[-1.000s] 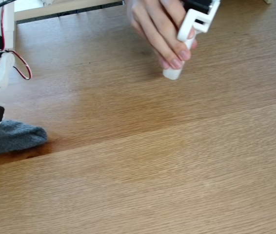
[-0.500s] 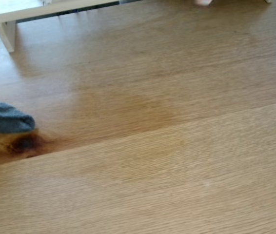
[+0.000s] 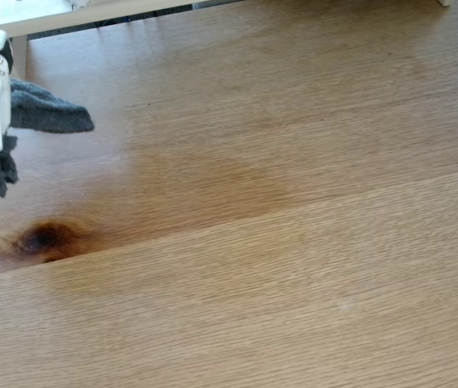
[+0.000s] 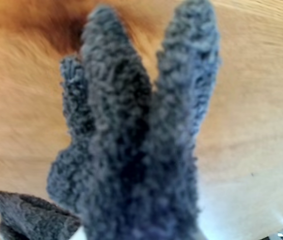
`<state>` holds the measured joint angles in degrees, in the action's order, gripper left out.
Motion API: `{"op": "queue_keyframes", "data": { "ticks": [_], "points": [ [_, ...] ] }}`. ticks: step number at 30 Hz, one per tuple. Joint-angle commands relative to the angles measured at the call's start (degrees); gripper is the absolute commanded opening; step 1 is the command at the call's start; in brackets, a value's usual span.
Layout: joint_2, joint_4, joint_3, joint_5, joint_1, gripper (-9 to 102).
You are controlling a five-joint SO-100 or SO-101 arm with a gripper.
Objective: Clean the area in front of the robot
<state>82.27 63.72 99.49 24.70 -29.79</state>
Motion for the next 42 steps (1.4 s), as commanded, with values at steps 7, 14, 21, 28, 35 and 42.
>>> {"op": "queue_keyframes", "data": {
  "ticks": [7,14,21,28,35,42],
  "points": [
    [9.9,-23.5,26.4,17.7,-21.8,0],
    [7.0,-41.1,33.2,14.2,-26.8,10],
    [9.6,-43.2,33.2,7.6,-22.7,32],
    [20.0,-29.1,33.7,-0.4,-8.6,15],
    [27.9,-16.1,34.3,-14.6,11.9,0],
    [35.9,-12.4,34.3,-36.5,22.8,0]
  ]
}}
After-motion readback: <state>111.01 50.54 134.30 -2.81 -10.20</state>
